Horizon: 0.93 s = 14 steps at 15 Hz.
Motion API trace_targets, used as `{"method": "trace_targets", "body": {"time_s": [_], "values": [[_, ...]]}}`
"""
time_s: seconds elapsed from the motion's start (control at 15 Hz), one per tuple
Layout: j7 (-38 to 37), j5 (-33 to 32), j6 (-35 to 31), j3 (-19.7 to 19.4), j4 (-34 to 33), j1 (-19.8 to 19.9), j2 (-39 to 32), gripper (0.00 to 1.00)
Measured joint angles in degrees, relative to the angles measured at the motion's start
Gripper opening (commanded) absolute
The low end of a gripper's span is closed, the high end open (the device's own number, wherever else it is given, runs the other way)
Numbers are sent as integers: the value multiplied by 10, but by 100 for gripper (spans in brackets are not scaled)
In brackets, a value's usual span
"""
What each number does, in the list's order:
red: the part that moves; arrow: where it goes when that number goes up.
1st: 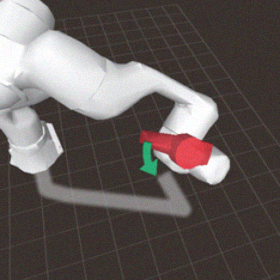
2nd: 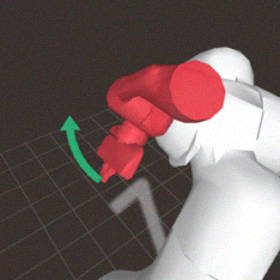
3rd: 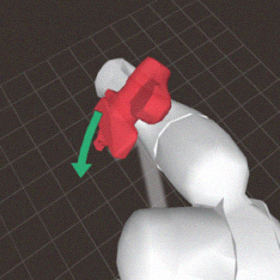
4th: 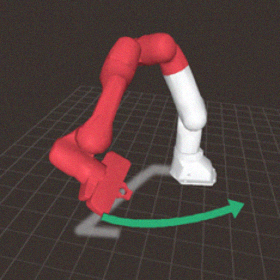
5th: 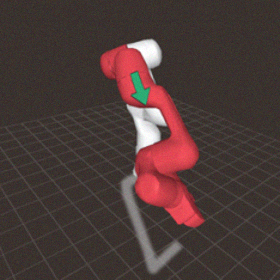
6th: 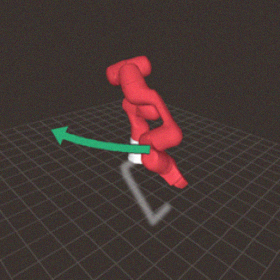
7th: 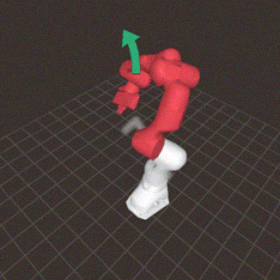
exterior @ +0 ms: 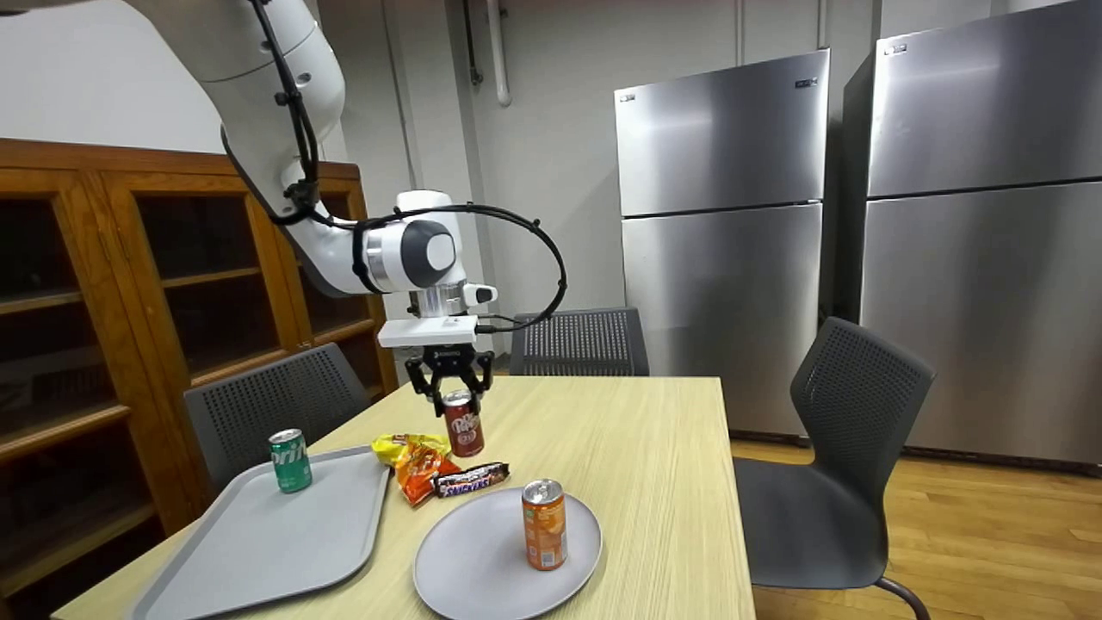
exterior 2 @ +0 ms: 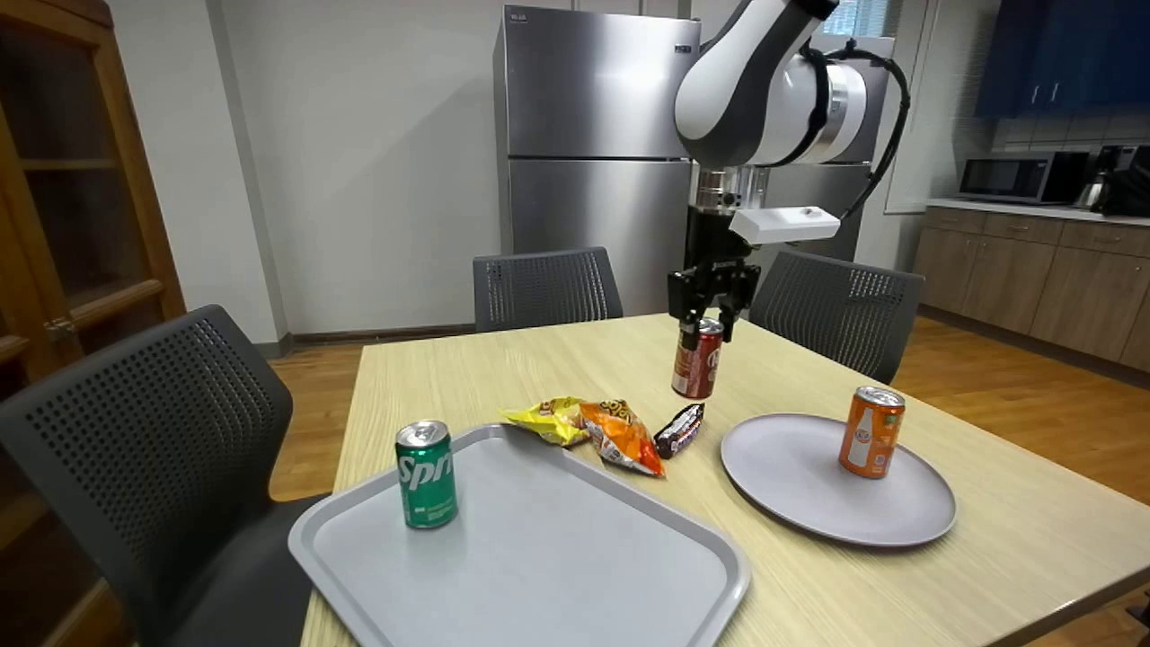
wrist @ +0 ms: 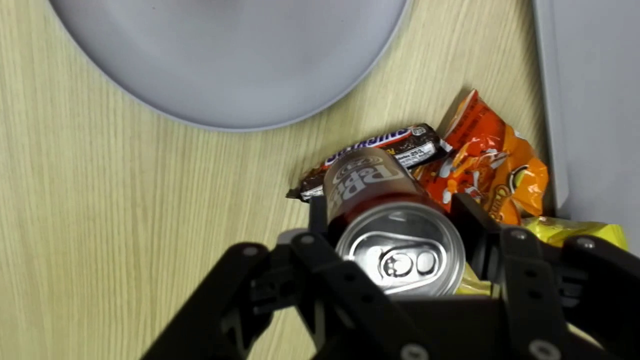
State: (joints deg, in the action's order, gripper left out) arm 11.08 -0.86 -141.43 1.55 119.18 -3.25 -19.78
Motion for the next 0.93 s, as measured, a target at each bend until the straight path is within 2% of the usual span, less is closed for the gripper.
{"method": "trace_targets", "body": {"time_s": [0.93], "values": [[-17,-28,0,54,0,-73,6,38]]}}
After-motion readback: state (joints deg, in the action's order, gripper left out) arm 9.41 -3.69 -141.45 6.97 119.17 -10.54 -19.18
